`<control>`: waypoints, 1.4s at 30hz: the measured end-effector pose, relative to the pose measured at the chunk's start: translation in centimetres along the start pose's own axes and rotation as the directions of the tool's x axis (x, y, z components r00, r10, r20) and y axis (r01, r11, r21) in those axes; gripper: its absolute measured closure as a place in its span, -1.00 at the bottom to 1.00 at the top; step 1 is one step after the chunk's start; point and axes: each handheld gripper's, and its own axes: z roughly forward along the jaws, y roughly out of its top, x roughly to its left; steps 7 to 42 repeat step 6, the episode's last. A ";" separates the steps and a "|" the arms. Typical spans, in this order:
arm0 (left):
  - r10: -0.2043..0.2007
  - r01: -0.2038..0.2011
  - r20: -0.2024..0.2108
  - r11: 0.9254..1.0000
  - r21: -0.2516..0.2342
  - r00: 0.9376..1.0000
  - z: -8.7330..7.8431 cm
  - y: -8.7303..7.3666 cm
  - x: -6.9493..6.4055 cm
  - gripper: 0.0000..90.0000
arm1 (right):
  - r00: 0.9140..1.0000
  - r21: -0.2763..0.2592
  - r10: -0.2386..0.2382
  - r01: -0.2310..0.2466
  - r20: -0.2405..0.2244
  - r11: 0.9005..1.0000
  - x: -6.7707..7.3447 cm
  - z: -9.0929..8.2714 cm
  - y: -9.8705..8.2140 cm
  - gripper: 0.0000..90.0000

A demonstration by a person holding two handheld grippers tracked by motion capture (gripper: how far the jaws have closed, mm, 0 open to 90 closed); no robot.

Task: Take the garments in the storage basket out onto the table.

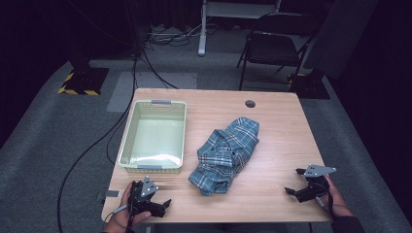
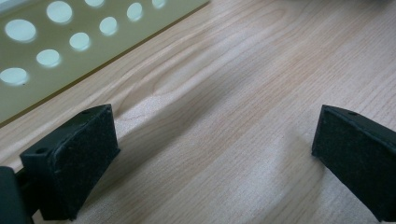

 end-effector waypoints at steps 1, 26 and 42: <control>-0.001 0.001 -0.001 1.000 0.001 1.000 0.0 0.0 0.0 -1.00 | 1.000 0.000 0.000 0.000 0.000 1.000 0.0 0.0 0.0 -0.99; -0.006 0.006 -0.005 1.000 0.004 1.000 0.0 0.0 0.0 -1.00 | 1.000 0.000 -0.001 0.001 -0.003 1.000 0.0 0.0 0.0 -0.99; -0.006 0.006 -0.005 1.000 0.004 1.000 0.0 0.0 0.0 -1.00 | 1.000 0.000 -0.001 0.001 -0.003 1.000 0.0 0.0 0.0 -0.99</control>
